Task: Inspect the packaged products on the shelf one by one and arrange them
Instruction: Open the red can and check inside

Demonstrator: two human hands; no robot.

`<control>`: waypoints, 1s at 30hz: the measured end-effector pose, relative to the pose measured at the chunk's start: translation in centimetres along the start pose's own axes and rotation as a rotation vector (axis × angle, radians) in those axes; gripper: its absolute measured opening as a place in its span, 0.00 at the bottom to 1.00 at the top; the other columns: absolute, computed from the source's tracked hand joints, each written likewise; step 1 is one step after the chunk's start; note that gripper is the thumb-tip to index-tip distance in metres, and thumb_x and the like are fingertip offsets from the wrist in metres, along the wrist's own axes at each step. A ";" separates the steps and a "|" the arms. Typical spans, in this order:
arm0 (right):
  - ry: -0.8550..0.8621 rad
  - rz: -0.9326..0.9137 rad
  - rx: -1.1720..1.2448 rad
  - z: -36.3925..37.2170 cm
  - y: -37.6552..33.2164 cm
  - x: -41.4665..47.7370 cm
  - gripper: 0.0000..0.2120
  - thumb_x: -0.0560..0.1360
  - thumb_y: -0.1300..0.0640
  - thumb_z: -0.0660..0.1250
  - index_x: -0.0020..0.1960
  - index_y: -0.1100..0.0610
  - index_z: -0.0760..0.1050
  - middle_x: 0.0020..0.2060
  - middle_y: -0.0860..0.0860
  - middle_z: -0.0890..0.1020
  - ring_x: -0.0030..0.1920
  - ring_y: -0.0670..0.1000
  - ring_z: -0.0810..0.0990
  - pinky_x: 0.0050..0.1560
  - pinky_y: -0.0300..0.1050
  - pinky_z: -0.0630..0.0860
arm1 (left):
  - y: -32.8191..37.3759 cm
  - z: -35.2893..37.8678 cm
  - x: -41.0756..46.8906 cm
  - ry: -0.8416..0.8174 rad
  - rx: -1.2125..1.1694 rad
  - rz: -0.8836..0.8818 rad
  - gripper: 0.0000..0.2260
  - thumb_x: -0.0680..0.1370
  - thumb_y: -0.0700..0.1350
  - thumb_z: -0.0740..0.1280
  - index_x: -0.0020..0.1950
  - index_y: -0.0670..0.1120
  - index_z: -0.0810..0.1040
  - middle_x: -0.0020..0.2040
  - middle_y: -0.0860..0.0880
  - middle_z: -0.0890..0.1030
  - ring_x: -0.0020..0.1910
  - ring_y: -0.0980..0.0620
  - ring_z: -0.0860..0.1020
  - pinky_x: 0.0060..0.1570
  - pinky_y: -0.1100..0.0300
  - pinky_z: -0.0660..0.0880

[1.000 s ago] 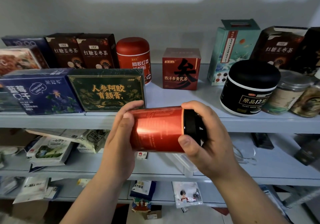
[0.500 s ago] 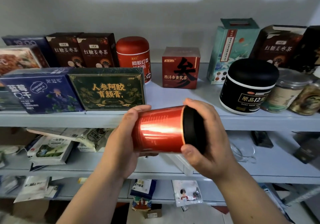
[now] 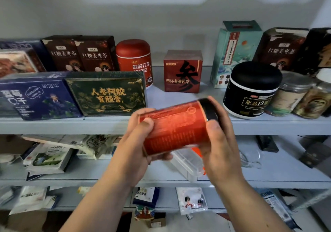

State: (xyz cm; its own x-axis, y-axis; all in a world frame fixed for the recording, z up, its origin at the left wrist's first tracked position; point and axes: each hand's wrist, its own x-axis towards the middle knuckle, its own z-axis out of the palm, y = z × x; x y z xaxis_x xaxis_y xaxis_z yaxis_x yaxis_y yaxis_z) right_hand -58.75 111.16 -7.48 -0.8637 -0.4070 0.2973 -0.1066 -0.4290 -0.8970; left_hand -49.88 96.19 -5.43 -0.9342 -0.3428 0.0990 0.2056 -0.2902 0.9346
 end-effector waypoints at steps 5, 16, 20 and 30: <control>-0.015 0.308 0.406 2.3 1.0 0.6 0.45 0.63 0.43 0.83 0.74 0.52 0.69 0.65 0.63 0.81 0.64 0.63 0.82 0.61 0.61 0.80 | -3.1 0.8 0.7 0.098 0.819 0.779 0.30 0.68 0.50 0.77 0.64 0.56 0.64 0.67 0.42 0.67 0.72 0.46 0.69 0.65 0.50 0.75; -0.120 -0.089 -0.427 0.8 -1.1 7.0 0.40 0.67 0.45 0.79 0.75 0.46 0.66 0.61 0.46 0.83 0.62 0.49 0.82 0.61 0.54 0.80 | -5.4 -3.6 4.6 0.019 1.223 1.044 0.18 0.77 0.39 0.74 0.63 0.46 0.71 0.70 0.41 0.65 0.72 0.34 0.69 0.64 0.40 0.76; -0.113 -0.105 -0.760 1.0 0.5 8.8 0.45 0.72 0.49 0.79 0.80 0.41 0.57 0.66 0.38 0.76 0.65 0.40 0.76 0.66 0.43 0.74 | -4.7 -4.3 4.5 0.011 1.378 0.974 0.18 0.76 0.34 0.72 0.64 0.42 0.77 0.65 0.39 0.75 0.68 0.40 0.73 0.69 0.48 0.72; -0.091 -0.086 -1.170 0.1 3.2 9.3 0.42 0.77 0.42 0.70 0.83 0.43 0.50 0.74 0.49 0.74 0.71 0.52 0.74 0.64 0.46 0.71 | -5.2 -4.2 3.8 0.022 1.476 0.807 0.20 0.77 0.42 0.67 0.69 0.42 0.77 0.65 0.42 0.77 0.69 0.38 0.72 0.69 0.43 0.70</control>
State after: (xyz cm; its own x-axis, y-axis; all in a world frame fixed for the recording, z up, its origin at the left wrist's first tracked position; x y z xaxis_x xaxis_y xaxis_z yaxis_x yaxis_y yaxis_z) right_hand -67.05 105.96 -7.59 -0.7982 -0.4891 0.3517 -0.5913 0.5243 -0.6128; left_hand -53.30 92.66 -11.37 -0.7272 0.0091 0.6863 0.1540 0.9766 0.1502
